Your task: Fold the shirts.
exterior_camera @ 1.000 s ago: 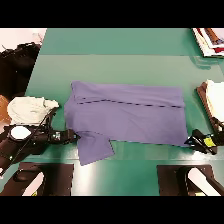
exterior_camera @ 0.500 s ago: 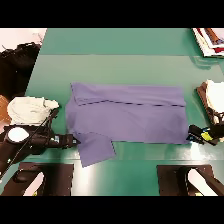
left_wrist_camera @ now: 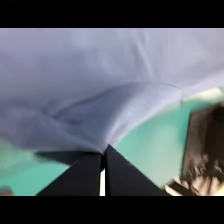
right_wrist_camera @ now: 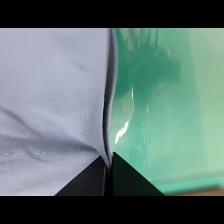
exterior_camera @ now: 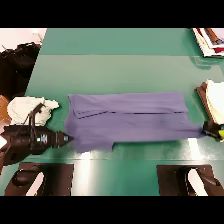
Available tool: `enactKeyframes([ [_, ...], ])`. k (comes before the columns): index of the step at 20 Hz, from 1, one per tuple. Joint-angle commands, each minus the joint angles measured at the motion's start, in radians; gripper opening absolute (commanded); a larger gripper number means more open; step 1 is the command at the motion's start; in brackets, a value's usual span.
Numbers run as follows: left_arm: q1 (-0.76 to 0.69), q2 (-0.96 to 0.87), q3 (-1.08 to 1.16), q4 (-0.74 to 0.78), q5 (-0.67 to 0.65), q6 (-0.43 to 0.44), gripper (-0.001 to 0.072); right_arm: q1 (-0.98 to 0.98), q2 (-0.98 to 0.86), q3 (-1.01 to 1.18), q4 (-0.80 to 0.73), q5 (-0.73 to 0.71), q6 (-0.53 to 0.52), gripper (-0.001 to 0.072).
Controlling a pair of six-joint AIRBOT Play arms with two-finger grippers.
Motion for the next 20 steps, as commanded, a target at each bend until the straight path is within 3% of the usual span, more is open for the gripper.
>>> enactKeyframes([
  [1,0.000,-0.258,0.133,0.030,0.152,0.123,0.0022,0.083,-0.182,0.146,0.017,-0.082,-0.003,0.0016],
  [4,0.000,-0.563,0.284,0.029,0.283,0.190,0.0024,0.134,-0.415,0.316,0.102,-0.144,-0.004,0.0017],
  [9,0.000,-0.908,0.563,0.023,0.299,0.267,0.0024,0.144,-0.715,0.561,0.257,-0.145,-0.005,0.0024],
  [10,0.000,-0.938,0.595,0.023,0.306,0.264,0.0027,0.143,-0.753,0.596,0.272,-0.136,-0.018,0.0148],
  [11,0.000,-0.954,0.618,0.023,0.308,0.262,0.0255,0.138,-0.788,0.631,0.277,-0.115,-0.020,0.0377],
  [12,0.000,-0.952,0.623,0.021,0.319,0.256,0.0580,0.128,-0.814,0.658,0.276,-0.085,-0.024,0.0456],
  [13,0.000,-0.951,0.632,0.018,0.313,0.255,0.0686,0.114,-0.837,0.681,0.275,-0.044,-0.051,0.0459],
  [14,0.002,-0.949,0.641,0.019,0.297,0.258,0.0581,0.095,-0.853,0.694,0.275,-0.004,-0.080,0.0459],
  [16,-0.002,-0.944,0.646,0.005,0.264,0.259,0.0177,0.043,-0.870,0.682,0.275,0.039,-0.129,0.0460],
  [17,-0.008,-0.945,0.646,-0.024,0.253,0.269,0.0020,0.010,-0.870,0.658,0.275,0.036,-0.150,0.0462],
  [18,-0.024,-0.945,0.646,-0.036,0.256,0.270,0.0024,-0.024,-0.870,0.629,0.277,0.023,-0.164,0.0484],
  [19,-0.050,-0.945,0.646,-0.041,0.261,0.270,0.0024,-0.053,-0.870,0.597,0.278,0.006,-0.174,0.0588],
  [20,-0.087,-0.945,0.646,-0.041,0.274,0.270,0.0024,-0.082,-0.872,0.560,0.300,-0.008,-0.191,0.0616],
])
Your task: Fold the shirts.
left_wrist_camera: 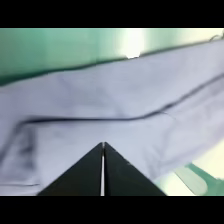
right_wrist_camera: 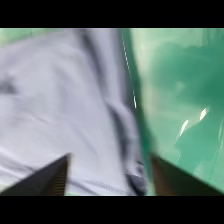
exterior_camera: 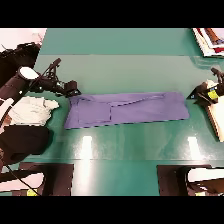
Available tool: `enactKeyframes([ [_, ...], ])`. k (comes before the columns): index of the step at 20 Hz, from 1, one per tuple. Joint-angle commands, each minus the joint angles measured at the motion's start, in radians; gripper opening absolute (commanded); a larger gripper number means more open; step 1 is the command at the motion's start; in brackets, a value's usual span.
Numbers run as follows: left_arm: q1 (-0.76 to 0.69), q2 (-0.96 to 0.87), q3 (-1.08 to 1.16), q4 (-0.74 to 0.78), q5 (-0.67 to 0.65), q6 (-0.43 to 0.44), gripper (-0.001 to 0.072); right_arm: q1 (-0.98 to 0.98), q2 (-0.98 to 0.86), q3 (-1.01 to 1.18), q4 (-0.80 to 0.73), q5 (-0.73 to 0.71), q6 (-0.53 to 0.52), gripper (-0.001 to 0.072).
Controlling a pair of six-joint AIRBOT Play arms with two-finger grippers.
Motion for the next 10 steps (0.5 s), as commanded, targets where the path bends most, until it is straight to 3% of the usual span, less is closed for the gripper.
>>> enactKeyframes([
  [1,-0.093,-0.006,0.009,-0.024,0.026,0.006,0.0024,-0.096,-0.020,-0.089,0.078,-0.014,-0.097,0.0616],
  [3,-0.176,-0.008,0.009,-0.031,0.116,-0.007,0.0023,-0.123,-0.055,-0.130,0.203,-0.013,-0.179,0.0608],
  [5,-0.243,-0.021,0.014,-0.045,0.194,-0.057,0.0024,-0.113,-0.100,-0.137,0.256,-0.006,-0.197,0.0572],
  [7,-0.302,-0.058,0.036,-0.068,0.227,-0.061,0.0023,-0.076,-0.140,-0.117,0.290,0.004,-0.202,0.0570],
  [8,-0.331,-0.085,0.060,-0.086,0.236,-0.061,0.0023,-0.050,-0.152,-0.102,0.288,0.009,-0.203,0.0532],
  [10,-0.388,-0.153,0.121,-0.098,0.238,-0.061,0.0023,-0.004,-0.164,-0.077,0.289,0.013,-0.207,0.0274],
])
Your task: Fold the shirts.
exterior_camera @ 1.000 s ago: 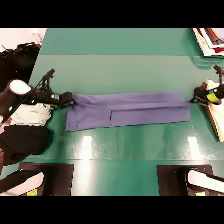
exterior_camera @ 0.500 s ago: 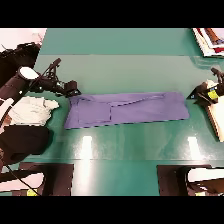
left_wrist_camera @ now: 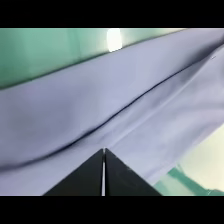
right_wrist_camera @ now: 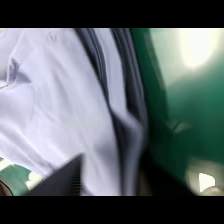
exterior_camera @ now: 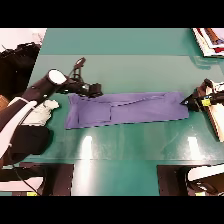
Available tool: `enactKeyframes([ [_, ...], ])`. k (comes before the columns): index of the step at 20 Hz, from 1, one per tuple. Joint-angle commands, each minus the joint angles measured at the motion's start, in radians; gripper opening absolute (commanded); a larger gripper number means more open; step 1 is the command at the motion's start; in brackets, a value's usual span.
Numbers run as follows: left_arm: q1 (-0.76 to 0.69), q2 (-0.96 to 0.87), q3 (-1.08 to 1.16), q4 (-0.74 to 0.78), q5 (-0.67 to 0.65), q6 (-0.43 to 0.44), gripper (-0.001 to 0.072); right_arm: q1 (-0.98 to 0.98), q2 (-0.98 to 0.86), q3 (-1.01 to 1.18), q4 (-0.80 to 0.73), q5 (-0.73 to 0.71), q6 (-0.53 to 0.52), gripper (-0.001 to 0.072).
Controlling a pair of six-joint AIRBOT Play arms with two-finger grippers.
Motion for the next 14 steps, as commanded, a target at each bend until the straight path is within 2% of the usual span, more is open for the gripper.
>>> enactKeyframes([
  [1,-0.106,-0.102,0.092,-0.029,0.039,-0.014,0.0023,0.063,-0.029,0.032,0.040,0.010,-0.037,0.0092],
  [2,-0.131,-0.141,0.131,-0.033,0.034,-0.014,0.0023,0.078,-0.023,0.049,0.041,0.023,-0.041,0.0017],
  [5,-0.184,-0.240,0.216,-0.034,0.032,-0.038,0.0023,0.102,0.056,0.109,0.045,0.073,-0.060,0.0017],
  [10,-0.234,-0.370,0.303,-0.048,0.008,-0.040,0.0023,0.160,0.258,0.211,0.232,0.063,-0.004,0.0017],
  [14,-0.254,-0.394,0.307,-0.071,0.029,-0.040,0.0023,0.255,0.354,0.290,0.276,0.059,0.011,0.0017],
])
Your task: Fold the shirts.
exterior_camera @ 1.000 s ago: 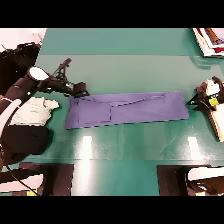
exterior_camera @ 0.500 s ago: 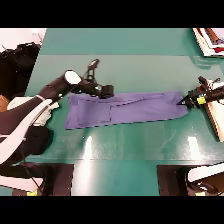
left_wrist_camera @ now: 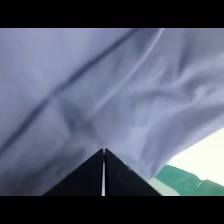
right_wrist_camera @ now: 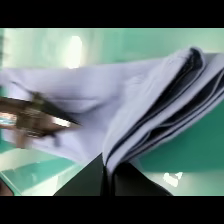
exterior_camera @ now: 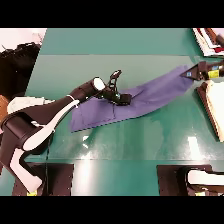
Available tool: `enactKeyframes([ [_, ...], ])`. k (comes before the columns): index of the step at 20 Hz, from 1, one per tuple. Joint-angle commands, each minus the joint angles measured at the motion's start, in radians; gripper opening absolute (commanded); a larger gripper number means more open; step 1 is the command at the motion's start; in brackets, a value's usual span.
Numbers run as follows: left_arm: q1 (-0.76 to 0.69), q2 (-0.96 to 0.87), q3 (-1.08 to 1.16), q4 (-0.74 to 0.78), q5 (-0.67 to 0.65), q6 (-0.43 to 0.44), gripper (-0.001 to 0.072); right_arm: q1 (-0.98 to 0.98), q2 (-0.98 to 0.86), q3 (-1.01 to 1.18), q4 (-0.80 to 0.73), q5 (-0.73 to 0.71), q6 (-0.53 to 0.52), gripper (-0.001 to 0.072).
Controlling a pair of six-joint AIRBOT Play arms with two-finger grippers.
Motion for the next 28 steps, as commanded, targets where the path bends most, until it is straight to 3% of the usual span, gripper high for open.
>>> enactKeyframes([
  [1,-0.016,-0.028,0.015,-0.016,0.010,-0.001,0.0023,0.085,0.083,0.071,0.056,-0.005,0.031,0.0017],
  [6,-0.008,-0.027,0.015,-0.013,0.019,0.002,0.0023,0.236,0.105,0.127,0.056,-0.025,0.047,0.0017],
  [9,0.059,-0.018,0.050,-0.007,-0.064,0.002,0.0023,0.340,0.105,0.130,0.055,-0.068,0.047,0.0017],
  [14,0.282,0.197,0.053,0.130,-0.088,0.002,0.0023,0.565,0.097,0.129,0.056,-0.187,0.047,0.0017],
  [19,0.539,0.472,0.053,0.291,-0.160,0.003,0.0024,0.883,-0.006,0.129,0.056,-0.416,0.047,0.0024],
  [20,0.575,0.514,0.053,0.312,-0.176,0.003,0.0023,0.947,-0.041,0.129,0.056,-0.467,0.046,0.0149],
  [21,0.608,0.553,0.053,0.324,-0.193,0.003,0.0023,1.002,-0.078,0.129,0.051,-0.507,0.045,0.0411],
  [22,0.633,0.581,0.053,0.329,-0.209,0.003,0.0024,1.037,-0.112,0.129,0.045,-0.521,0.043,0.0547],
  [23,0.652,0.604,0.052,0.329,-0.222,0.003,0.0024,1.054,-0.143,0.130,0.045,-0.501,0.043,0.0546],
  [25,0.665,0.625,0.053,0.333,-0.245,0.003,0.0024,1.038,-0.170,0.129,0.033,-0.430,0.044,0.0406],
  [28,0.665,0.621,0.053,0.332,-0.295,0.003,0.0024,0.933,-0.146,0.128,-0.135,-0.325,0.076,0.0406],
])
